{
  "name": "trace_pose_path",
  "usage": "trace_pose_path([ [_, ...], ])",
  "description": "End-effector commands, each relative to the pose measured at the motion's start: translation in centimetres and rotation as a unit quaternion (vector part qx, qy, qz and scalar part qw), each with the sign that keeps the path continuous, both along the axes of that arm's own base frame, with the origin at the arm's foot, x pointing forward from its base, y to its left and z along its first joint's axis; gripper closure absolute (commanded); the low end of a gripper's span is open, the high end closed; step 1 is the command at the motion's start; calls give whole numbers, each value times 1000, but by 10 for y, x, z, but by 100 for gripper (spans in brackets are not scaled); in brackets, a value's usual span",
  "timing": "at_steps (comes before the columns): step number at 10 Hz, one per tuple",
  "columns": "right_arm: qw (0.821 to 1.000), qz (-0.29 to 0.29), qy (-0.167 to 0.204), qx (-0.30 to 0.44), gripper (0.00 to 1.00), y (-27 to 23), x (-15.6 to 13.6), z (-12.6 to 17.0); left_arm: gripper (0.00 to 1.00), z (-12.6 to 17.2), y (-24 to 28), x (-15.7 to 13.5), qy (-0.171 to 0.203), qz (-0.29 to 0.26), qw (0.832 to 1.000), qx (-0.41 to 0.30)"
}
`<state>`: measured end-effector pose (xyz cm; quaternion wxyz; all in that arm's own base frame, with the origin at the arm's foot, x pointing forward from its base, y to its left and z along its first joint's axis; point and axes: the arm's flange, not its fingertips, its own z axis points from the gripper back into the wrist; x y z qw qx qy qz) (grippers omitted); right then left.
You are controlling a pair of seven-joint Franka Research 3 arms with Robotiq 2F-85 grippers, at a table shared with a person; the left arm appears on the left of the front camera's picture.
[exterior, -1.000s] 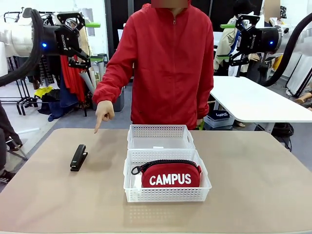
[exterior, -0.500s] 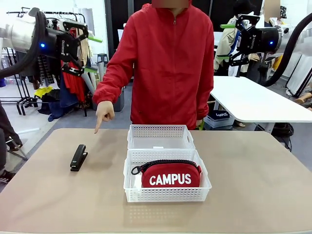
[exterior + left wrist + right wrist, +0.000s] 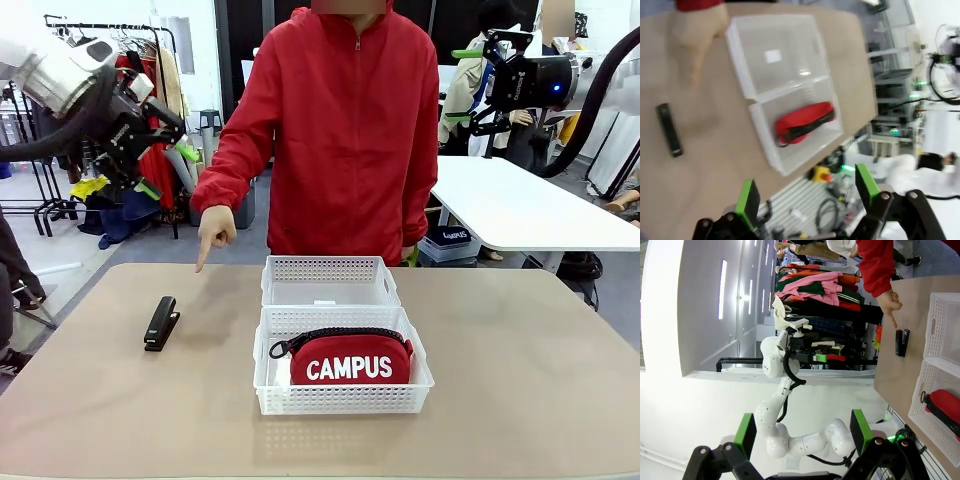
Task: Distribute items into two baskets.
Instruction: Pick up the Stapler that the person points to.
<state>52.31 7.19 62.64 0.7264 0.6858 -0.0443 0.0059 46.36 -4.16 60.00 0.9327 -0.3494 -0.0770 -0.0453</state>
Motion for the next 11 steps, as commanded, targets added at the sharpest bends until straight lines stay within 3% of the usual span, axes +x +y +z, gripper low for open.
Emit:
trace_pose_path([
  [1, 1000, -1, 7, 5, 0, 1, -1, 2, 0, -7, -7, 5, 4, 2, 996, 91],
  [4, 1000, -1, 7, 5, 0, 1, -1, 2, 0, -32, -4, 10, 25, 1, 981, 191],
  [6, 1000, -1, 7, 5, 0, 1, -1, 2, 0, -40, -3, 12, 20, -9, 982, 189],
  [7, 1000, -1, 7, 5, 0, 1, -1, 2, 0, -38, -1, 14, 5, -16, 990, 140],
  [8, 1000, -1, 7, 5, 0, 1, -1, 2, 0, -41, -1, 12, 24, -15, 981, 190],
  [11, 1000, -1, 7, 5, 0, 1, -1, 2, 0, -41, -1, 12, 24, -15, 981, 190],
])
